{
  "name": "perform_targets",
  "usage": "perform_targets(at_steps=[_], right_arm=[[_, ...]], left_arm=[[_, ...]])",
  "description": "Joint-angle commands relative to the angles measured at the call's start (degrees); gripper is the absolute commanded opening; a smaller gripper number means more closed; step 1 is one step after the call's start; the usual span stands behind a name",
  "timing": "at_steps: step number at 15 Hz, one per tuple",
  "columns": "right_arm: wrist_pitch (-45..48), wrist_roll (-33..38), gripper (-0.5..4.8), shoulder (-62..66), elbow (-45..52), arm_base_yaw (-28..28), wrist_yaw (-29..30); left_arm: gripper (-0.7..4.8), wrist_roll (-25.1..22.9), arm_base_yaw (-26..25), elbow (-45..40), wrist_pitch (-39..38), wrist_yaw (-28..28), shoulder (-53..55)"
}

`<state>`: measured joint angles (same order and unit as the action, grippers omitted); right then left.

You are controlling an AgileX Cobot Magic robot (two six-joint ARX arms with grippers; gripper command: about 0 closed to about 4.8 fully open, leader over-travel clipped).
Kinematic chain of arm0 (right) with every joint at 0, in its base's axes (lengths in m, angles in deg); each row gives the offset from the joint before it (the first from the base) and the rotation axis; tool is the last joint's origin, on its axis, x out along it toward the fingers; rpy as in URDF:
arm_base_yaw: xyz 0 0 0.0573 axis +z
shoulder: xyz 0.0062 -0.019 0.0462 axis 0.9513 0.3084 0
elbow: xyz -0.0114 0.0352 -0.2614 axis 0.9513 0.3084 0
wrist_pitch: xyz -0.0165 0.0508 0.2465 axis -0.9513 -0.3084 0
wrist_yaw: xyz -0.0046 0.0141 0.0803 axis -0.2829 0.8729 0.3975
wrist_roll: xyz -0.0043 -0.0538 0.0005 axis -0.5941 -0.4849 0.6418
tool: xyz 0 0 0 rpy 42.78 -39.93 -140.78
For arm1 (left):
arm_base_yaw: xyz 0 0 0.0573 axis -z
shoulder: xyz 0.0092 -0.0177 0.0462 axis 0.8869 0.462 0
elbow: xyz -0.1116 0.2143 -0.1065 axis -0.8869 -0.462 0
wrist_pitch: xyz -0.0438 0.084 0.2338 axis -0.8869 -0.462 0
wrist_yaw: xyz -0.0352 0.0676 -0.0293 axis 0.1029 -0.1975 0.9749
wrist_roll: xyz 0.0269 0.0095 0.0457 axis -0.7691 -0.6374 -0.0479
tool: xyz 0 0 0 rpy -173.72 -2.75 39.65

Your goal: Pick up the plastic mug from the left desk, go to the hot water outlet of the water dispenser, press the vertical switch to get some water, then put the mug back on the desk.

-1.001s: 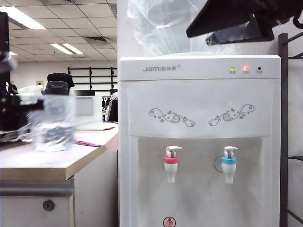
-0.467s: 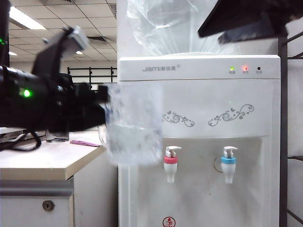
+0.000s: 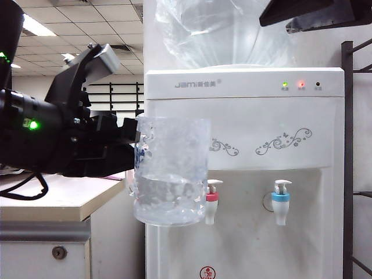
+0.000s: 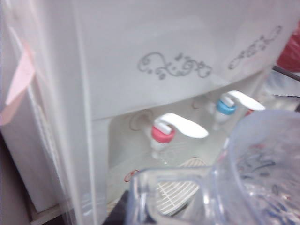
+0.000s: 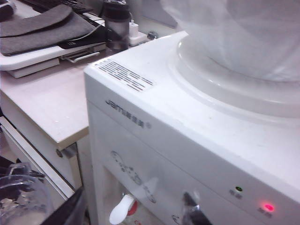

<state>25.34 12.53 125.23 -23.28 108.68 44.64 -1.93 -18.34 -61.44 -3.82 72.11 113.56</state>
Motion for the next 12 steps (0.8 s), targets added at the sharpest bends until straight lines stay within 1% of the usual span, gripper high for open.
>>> perform_targets(at_steps=[1, 4, 6, 8, 9, 10, 11, 12], right_arm=[[-0.3, 0.0, 2.65, -0.1, -0.5, 0.0, -0.4], [-0.6, 0.0, 2.65, -0.1, -0.5, 0.0, -0.4], [-0.6, 0.0, 2.65, -0.1, -0.5, 0.0, -0.4], [-0.7, 0.0, 2.65, 0.0, -0.5, 0.0, -0.4], [-2.4, 0.0, 2.65, 0.1, -0.4, 0.0, -0.4], [-2.4, 0.0, 2.65, 0.1, -0.4, 0.0, -0.4], [-2.4, 0.0, 2.65, 0.1, -0.4, 0.0, -0.4], [-2.4, 0.0, 2.65, 0.1, -0.4, 0.0, -0.4]], left_arm=[[-0.05, 0.2, 0.1, 0.3, 2.3, 0.3, 0.4], [-0.05, 0.2, 0.1, 0.3, 2.3, 0.8, 3.0], [-0.05, 0.2, 0.1, 0.4, 2.3, 3.7, 5.4], [-0.05, 0.2, 0.1, 0.7, 2.3, 8.7, 7.8], [-0.05, -0.5, 0.0, 9.7, 1.0, 14.7, 16.7], [-0.05, -0.5, -0.1, 11.6, 1.0, 14.7, 17.4], [-0.05, -0.5, -0.7, 15.7, 1.1, 15.9, 18.4], [-0.05, -0.5, -1.1, 17.7, 1.1, 17.2, 19.2]])
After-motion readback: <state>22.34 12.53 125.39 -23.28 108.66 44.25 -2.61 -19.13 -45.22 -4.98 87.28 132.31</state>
